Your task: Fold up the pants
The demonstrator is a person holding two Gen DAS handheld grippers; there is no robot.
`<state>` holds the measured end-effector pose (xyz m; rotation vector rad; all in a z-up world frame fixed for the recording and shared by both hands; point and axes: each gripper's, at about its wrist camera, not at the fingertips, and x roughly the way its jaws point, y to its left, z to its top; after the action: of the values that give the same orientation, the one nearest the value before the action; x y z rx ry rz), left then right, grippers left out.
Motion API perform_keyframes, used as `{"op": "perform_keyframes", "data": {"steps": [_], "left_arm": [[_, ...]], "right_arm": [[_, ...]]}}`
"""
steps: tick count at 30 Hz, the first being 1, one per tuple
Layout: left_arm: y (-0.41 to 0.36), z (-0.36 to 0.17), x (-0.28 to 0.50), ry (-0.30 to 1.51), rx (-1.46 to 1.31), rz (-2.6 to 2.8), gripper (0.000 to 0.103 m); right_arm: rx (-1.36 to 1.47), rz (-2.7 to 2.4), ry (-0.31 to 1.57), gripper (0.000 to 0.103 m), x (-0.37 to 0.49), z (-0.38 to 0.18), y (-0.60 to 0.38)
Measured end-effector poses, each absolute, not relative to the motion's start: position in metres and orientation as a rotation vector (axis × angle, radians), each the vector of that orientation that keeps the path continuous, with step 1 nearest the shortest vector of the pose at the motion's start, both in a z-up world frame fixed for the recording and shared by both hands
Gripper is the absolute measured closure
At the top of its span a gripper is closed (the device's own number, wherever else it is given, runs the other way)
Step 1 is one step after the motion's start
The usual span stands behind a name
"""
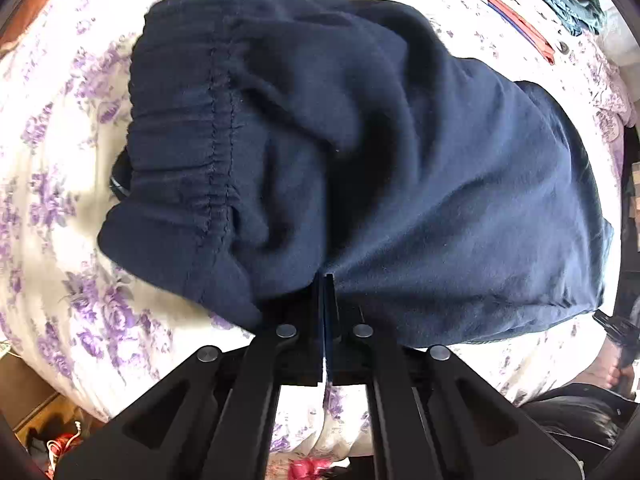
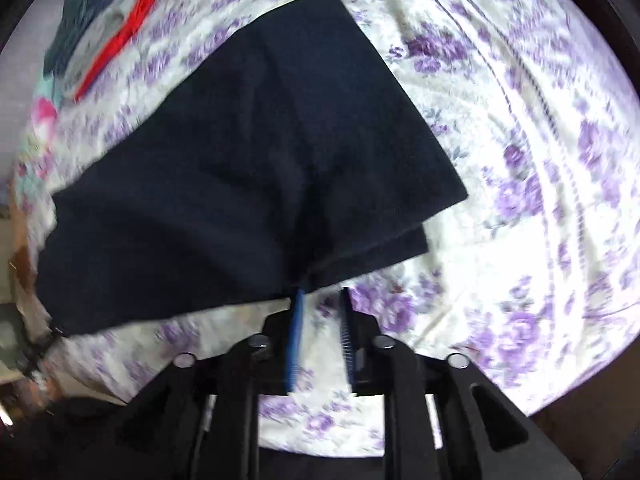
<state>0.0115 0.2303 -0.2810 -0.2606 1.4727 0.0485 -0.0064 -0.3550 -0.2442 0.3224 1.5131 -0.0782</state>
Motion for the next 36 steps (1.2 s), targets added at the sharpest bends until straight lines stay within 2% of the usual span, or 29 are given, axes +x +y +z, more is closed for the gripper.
{"op": "perform_keyframes", "data": {"steps": [3,6,10,17,25,26,27,28,31,34,36], "left_arm": [[0.22,-0.272,-0.002,1.457,-0.188,0.077,0.102],[0.219,-0.272,-0.006,1.441,-0.194,0.085,0.102],[0.237,-0.28,-0.015,1.422,-0.307,0.076,0.101],[0.272,-0.276,-0.019,1.423,-0.366,0.082,0.102],[0.277,-0.206,-0.008,1.272,-0.367,0.038,0.102],[0.28,-0.206,-0.003,1.265,-0.369,0.039,0.102],[0.284,-0.209,0.004,1.269,-0.365,0.054,0.102],[0.29,-0.218,0.011,1.294,-0.361,0.083,0.102],[0.313,-0.26,0.017,1.4,-0.369,0.198,0.102],[0.328,-0.259,0.006,1.365,-0.413,0.201,0.101],[0.322,-0.257,0.008,1.374,-0.338,0.218,0.101]], "right_arm": [[0.211,0.065,1.485,0.07,0.004,-0.207,-0.324],[0.139,0.317,1.37,0.07,0.041,-0.163,-0.266],[0.021,0.642,1.26,0.067,0.121,-0.147,-0.152],[-0.19,0.906,1.305,0.066,0.241,-0.19,0.014],[-0.321,1.013,1.429,0.066,0.262,-0.246,0.061],[-0.31,1.029,1.442,0.07,0.261,-0.248,0.061],[-0.287,1.055,1.459,0.079,0.261,-0.252,0.064],[-0.273,1.075,1.47,0.095,0.258,-0.256,0.064],[-0.214,0.979,1.39,0.096,0.261,-0.241,0.052],[-0.049,0.911,1.358,0.099,0.279,-0.215,0.034],[-0.126,0.875,1.351,0.099,0.276,-0.222,0.044]]}}
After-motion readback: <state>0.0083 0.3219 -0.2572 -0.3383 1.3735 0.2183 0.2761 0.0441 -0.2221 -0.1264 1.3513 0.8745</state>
